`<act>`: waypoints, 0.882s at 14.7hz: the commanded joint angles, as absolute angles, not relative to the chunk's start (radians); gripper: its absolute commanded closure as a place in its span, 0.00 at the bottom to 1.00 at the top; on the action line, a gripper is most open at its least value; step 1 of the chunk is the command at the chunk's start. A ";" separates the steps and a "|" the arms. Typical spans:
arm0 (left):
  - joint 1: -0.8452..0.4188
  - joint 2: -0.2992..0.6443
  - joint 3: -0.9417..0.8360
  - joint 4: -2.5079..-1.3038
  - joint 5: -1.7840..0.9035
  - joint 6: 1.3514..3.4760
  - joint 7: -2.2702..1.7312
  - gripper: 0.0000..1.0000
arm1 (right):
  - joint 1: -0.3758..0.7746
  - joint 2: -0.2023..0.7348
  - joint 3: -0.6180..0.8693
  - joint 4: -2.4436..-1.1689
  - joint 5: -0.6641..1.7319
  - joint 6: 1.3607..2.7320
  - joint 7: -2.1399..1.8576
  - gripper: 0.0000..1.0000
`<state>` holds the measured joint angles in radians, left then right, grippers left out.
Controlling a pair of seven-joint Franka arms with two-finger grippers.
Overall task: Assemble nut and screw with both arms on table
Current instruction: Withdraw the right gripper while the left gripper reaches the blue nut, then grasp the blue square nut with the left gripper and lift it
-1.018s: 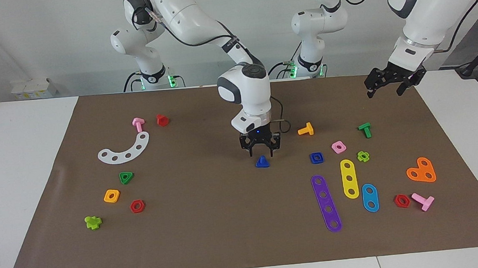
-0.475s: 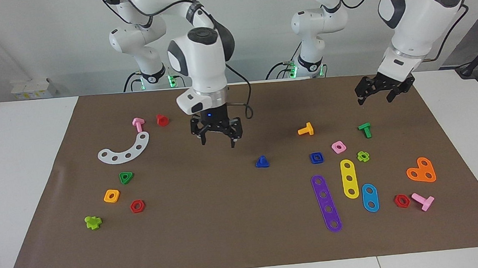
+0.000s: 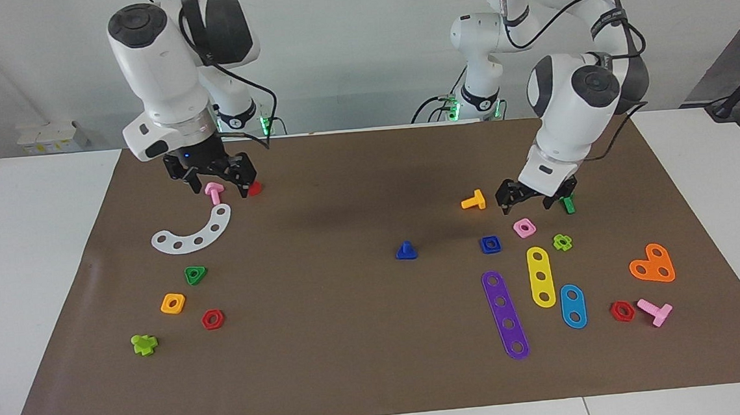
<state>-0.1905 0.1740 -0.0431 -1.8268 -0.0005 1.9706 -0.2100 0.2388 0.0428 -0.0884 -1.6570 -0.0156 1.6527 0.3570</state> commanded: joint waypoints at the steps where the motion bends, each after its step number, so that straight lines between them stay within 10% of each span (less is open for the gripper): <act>1: -0.228 0.225 -0.031 -1.885 -0.005 2.098 -0.268 0.07 | 0.161 -0.021 -0.074 -1.730 0.002 1.603 0.244 0.00; 13: -0.253 0.279 -0.031 -2.048 -0.005 2.341 -0.256 0.28 | -0.003 -0.061 -0.066 -1.649 -0.005 1.545 -0.020 0.00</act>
<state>-0.2360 0.2985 -0.0448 -2.0035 -0.0005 2.3019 -0.2717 -0.0001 -0.0486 -0.0806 -1.6894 -0.0145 1.5576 -0.0048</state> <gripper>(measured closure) 0.251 0.000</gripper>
